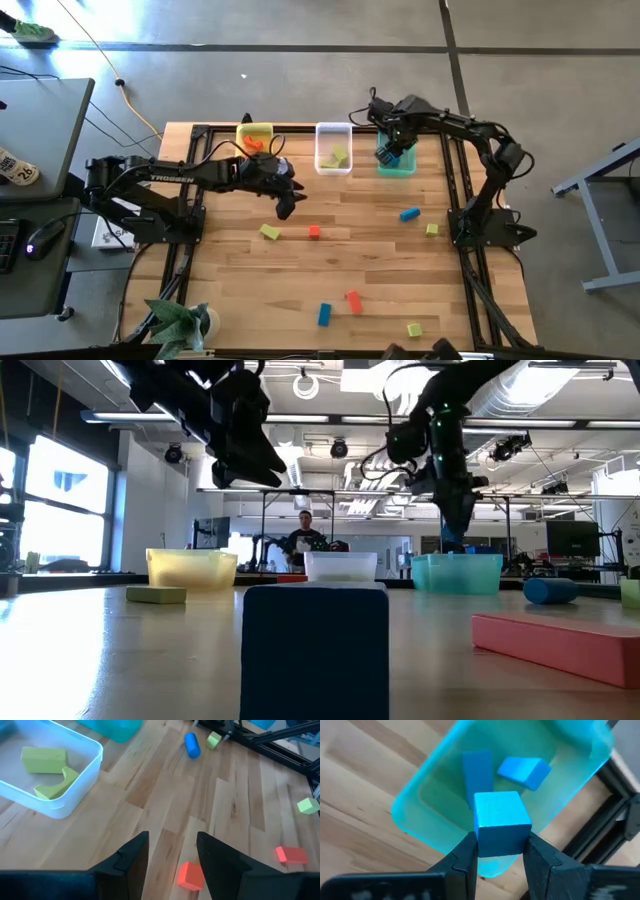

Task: Sort & place blocks by color
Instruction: Put the blue block into the green bin, then put the orange block into the yellow bin

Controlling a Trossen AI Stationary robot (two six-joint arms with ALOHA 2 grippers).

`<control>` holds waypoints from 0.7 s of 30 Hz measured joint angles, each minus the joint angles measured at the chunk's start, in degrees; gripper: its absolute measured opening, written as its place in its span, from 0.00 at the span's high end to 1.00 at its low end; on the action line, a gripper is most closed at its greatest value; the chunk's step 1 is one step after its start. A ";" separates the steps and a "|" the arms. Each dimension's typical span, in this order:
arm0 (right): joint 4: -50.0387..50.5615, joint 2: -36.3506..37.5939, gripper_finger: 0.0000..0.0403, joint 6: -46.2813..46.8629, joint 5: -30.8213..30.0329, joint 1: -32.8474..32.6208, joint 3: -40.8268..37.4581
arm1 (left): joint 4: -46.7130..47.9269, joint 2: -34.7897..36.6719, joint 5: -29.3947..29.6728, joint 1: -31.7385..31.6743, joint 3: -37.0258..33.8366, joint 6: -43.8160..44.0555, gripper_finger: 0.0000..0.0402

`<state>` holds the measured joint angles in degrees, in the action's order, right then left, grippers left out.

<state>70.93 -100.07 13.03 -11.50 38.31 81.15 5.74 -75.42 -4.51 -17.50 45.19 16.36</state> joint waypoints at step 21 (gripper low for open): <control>-2.84 0.01 0.38 -7.09 0.97 0.67 -6.32 | 0.50 -0.06 -3.57 0.45 0.00 2.52 0.50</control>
<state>68.10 -100.06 5.95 -10.52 38.98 74.83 6.24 -75.47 -8.08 -17.06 45.19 18.88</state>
